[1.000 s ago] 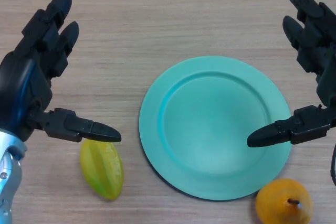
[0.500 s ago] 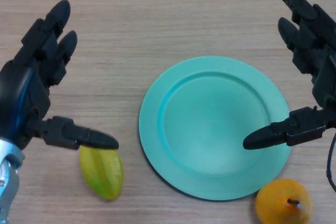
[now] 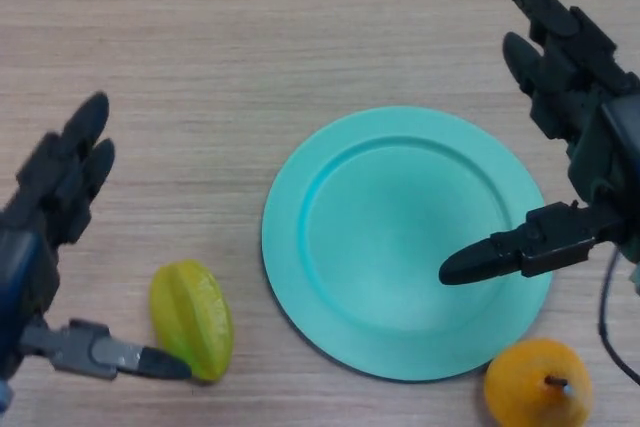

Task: Pick up the yellow starfruit and place it on the plate

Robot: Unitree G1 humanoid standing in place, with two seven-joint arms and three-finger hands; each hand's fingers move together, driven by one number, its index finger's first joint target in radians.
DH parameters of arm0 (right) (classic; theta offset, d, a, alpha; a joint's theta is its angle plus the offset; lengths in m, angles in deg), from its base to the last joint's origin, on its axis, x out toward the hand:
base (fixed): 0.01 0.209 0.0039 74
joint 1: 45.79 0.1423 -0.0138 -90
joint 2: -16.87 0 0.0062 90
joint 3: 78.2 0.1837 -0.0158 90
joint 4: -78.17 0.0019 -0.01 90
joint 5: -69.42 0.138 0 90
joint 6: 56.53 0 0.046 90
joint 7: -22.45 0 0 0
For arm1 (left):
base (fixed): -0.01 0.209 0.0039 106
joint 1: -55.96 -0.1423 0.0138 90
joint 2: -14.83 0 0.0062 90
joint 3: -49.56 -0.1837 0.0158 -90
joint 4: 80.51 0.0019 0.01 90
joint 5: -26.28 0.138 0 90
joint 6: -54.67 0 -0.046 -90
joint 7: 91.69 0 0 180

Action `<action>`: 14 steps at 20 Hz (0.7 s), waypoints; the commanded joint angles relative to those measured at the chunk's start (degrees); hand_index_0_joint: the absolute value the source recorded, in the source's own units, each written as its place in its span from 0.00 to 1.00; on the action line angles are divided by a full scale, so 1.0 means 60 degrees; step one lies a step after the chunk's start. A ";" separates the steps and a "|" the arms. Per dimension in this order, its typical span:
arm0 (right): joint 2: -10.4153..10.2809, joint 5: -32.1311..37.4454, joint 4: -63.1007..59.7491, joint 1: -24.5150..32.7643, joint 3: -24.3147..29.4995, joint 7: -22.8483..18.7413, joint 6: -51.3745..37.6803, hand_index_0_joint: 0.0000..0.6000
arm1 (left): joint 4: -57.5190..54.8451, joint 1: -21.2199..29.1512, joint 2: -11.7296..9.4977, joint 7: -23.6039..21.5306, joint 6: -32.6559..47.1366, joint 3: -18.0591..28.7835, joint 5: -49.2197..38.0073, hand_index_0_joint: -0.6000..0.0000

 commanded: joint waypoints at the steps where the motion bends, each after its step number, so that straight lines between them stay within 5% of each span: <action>1: 0.0045 0.0146 0.0606 0.0334 0.0124 -0.0334 -0.1333 0.00 | 0.0036 -0.0087 -0.0252 -0.0477 0.1941 0.0316 0.0410 1.00; 6: -0.0023 0.0163 0.0838 0.0277 -0.0020 -0.0277 -0.1134 0.00 | 0.1516 -0.0234 -0.0339 -0.1216 0.3487 -0.0155 0.2309 1.00; 14: -0.0052 0.0451 0.1092 0.0129 -0.0002 -0.0589 -0.1445 0.00 | 0.2595 0.0192 -0.0488 -0.2765 0.2904 -0.1396 0.3151 1.00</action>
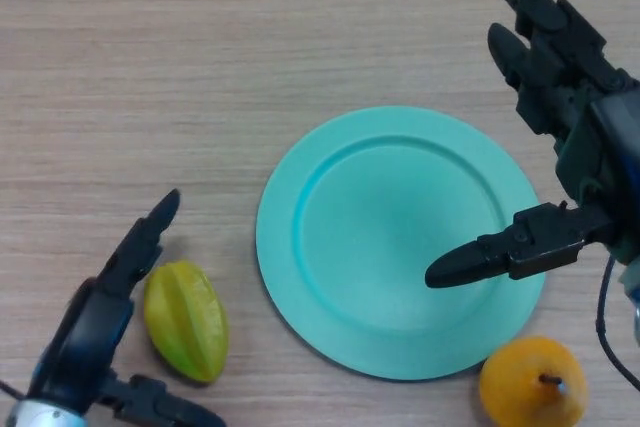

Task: Pick up the yellow starfruit and place it on the plate

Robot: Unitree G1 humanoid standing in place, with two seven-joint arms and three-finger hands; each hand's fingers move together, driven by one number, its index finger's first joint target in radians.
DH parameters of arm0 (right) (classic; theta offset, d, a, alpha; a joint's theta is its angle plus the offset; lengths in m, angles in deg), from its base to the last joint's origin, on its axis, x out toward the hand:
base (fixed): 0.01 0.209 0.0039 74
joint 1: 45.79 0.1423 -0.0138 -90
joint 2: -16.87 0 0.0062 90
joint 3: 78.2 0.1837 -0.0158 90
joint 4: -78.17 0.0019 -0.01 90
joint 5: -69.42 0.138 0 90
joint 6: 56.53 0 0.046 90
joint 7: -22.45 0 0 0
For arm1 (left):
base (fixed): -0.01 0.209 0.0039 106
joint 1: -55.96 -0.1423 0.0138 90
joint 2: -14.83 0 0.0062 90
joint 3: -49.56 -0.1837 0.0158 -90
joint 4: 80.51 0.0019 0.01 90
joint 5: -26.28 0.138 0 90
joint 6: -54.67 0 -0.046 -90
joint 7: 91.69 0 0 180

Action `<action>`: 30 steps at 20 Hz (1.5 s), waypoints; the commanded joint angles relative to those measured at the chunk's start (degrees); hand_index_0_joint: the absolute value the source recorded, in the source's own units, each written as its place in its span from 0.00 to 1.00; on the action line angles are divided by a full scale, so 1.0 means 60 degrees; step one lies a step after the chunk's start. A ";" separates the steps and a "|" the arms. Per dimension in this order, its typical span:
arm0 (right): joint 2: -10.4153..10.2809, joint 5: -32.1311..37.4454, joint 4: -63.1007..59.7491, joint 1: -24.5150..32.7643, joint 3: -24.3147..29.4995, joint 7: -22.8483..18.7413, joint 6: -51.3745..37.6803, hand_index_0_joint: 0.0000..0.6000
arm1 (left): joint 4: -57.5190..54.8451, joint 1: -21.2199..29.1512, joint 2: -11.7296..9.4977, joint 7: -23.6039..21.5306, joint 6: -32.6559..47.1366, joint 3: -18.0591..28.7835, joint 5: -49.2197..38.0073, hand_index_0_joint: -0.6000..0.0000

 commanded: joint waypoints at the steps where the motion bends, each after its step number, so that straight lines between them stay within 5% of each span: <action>1: 0.0065 0.0426 0.0702 0.0172 0.0331 -0.0284 -0.1447 0.00 | -0.0269 0.0119 -0.0385 -0.0994 0.0675 0.0281 0.0311 1.00; 4: 0.0104 0.0400 0.0780 0.0242 0.0388 -0.0239 -0.1286 0.00 | -0.0281 0.0024 -0.0398 -0.1047 0.0278 0.0231 0.0509 0.33; 6: 0.0135 0.0437 0.0921 0.0329 0.0480 -0.0235 -0.0988 0.00 | -0.0212 -0.0180 -0.0470 -0.1073 0.0042 0.0118 0.1093 0.00; 10: 0.0163 0.0432 0.1069 0.0247 0.0487 -0.0133 -0.0813 0.00 | -0.0579 -0.0539 -0.0430 -0.0290 -0.0107 0.0069 0.1078 0.00; 17: 0.0114 0.0624 0.1159 0.0255 0.0456 -0.0237 -0.0712 0.00 | -0.2397 -0.0424 -0.0245 0.0009 -0.0785 0.0578 0.0522 0.00; 21: 0.0117 0.0708 0.1368 0.0129 0.0430 -0.0191 -0.0546 0.00 | -0.4209 0.0213 -0.0136 0.0640 -0.2631 0.0133 0.0087 0.00; 24: 0.0091 0.0766 0.1403 0.0215 0.0395 -0.0311 -0.0550 0.00 | -0.5156 0.1073 -0.0181 0.1229 -0.5299 -0.0915 -0.0730 0.00; 30: 0.0105 0.0790 0.1410 0.0033 0.0401 -0.0487 -0.0922 0.00 | -0.2696 0.2476 0.0049 0.0210 -0.2467 -0.2328 0.0447 0.00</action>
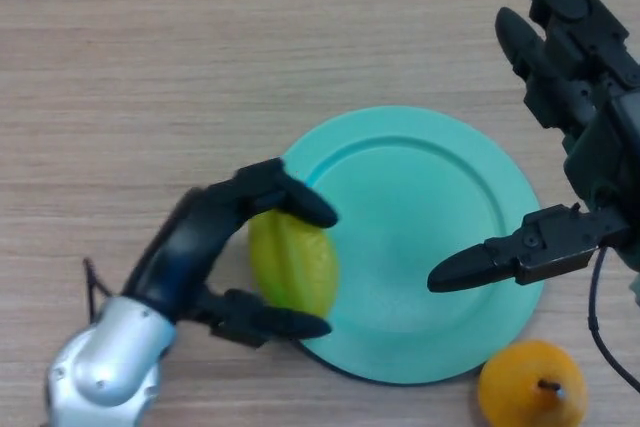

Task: Pick up the yellow starfruit and place it on the plate

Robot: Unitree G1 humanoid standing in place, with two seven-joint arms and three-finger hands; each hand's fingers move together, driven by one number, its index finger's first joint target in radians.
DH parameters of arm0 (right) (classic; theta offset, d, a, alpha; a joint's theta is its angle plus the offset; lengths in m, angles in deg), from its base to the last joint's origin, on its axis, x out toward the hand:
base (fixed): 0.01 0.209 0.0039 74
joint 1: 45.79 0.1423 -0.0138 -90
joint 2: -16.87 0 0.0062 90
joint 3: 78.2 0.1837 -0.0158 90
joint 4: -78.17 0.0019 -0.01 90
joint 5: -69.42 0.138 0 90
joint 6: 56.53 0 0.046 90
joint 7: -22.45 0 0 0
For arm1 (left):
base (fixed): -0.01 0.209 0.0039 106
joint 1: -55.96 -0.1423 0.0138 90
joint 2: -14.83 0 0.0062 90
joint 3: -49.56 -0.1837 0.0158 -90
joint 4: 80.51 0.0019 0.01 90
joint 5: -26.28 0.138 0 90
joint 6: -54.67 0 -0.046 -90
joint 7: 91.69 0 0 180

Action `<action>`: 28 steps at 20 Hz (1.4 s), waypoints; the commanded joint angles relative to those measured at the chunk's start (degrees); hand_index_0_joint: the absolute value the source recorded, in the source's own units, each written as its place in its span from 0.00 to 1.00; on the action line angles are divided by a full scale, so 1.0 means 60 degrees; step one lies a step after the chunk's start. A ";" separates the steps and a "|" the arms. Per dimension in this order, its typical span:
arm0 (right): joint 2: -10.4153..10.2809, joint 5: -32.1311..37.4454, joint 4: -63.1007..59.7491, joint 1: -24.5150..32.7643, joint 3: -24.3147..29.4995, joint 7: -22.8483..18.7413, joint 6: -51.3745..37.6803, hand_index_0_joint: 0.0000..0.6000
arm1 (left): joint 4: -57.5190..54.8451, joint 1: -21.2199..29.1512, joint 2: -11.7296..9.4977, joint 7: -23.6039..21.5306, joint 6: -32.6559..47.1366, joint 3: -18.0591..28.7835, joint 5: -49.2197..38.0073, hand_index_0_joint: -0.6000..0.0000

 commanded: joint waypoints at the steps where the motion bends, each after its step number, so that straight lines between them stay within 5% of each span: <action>1: 0.0085 0.0417 0.0527 0.0167 0.0407 -0.0234 -0.1217 0.00 | 0.0003 0.0589 0.0012 -0.0584 0.1537 -0.0067 0.0679 0.00; 5: 0.0162 0.0363 0.0572 0.0219 0.0579 -0.0261 -0.1146 0.00 | 0.0729 0.1108 0.0064 -0.1704 0.1940 -0.0381 -0.0501 0.00; 6: 0.0180 0.0264 0.0542 0.0193 0.0583 -0.0253 -0.1215 0.00 | 0.0970 0.1197 0.0066 -0.1782 0.1980 -0.0449 -0.0587 0.08; 10: 0.0175 0.0212 0.0559 0.0192 0.0600 -0.0248 -0.1179 0.00 | 0.1048 0.1186 0.0068 -0.1718 0.1482 -0.0493 -0.1019 0.90; 11: 0.0186 0.0185 0.0571 0.0184 0.0603 -0.0244 -0.1169 0.00 | 0.1016 0.1163 0.0068 -0.1675 0.1340 -0.0497 -0.1086 1.00; 23: 0.0176 0.0389 0.0293 0.0453 0.0635 -0.0146 -0.0893 0.00 | -0.1050 0.1107 0.0068 -0.1257 0.0691 0.0863 -0.2204 1.00; 28: 0.0236 0.0673 0.0114 0.0426 0.0761 -0.0209 -0.1093 0.00 | -0.2470 0.1336 -0.0101 -0.2261 -0.0790 0.1752 -0.3973 1.00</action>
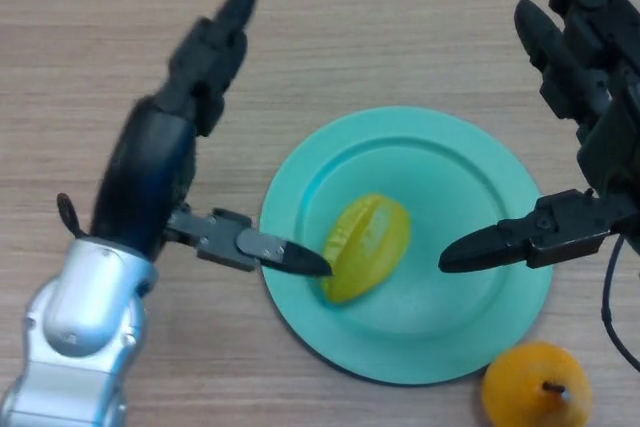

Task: Pick up the yellow starfruit and place it on the plate

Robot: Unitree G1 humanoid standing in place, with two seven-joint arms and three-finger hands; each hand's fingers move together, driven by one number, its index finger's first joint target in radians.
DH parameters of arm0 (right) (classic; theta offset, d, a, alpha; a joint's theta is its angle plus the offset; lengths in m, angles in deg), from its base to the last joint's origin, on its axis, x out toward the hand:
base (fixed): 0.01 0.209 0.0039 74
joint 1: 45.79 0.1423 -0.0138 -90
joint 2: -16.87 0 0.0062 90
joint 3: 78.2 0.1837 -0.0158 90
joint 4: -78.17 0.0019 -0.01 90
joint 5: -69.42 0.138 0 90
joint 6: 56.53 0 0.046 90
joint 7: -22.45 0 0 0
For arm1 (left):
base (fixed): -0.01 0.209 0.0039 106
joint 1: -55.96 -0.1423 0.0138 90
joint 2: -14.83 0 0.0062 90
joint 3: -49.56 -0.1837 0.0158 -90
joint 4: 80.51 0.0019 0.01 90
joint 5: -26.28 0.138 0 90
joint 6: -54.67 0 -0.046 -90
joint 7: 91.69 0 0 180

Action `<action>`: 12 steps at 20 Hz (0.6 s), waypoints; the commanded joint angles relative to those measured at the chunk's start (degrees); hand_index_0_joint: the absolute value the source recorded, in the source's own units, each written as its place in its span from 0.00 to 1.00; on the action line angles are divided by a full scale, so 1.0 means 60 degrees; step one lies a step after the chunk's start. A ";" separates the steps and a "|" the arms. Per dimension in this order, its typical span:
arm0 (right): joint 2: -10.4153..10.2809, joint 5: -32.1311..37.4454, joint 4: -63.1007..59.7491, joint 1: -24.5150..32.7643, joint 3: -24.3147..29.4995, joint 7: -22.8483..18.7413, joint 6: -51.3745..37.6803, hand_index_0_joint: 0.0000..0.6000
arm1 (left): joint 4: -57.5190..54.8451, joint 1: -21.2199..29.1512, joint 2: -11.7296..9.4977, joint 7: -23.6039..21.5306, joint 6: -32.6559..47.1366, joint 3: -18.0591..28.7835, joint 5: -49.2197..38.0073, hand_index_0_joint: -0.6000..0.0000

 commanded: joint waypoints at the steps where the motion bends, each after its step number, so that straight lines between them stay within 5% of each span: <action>1: 0.0197 0.0220 0.0374 0.0248 0.0374 -0.0163 -0.1209 0.00 | -0.1096 0.0167 -0.0204 -0.0625 0.0625 0.0810 -0.1005 1.00; 6: 0.0253 0.0015 0.0539 0.0061 0.0475 0.0000 -0.1359 0.00 | -0.1836 0.0003 -0.1006 -0.0121 -0.0018 0.2084 -0.2523 1.00; 12: 0.0309 0.0068 0.0546 -0.0152 0.0637 0.0268 -0.1385 0.00 | -0.1452 -0.0259 -0.1258 0.0322 0.1067 0.2682 -0.2247 1.00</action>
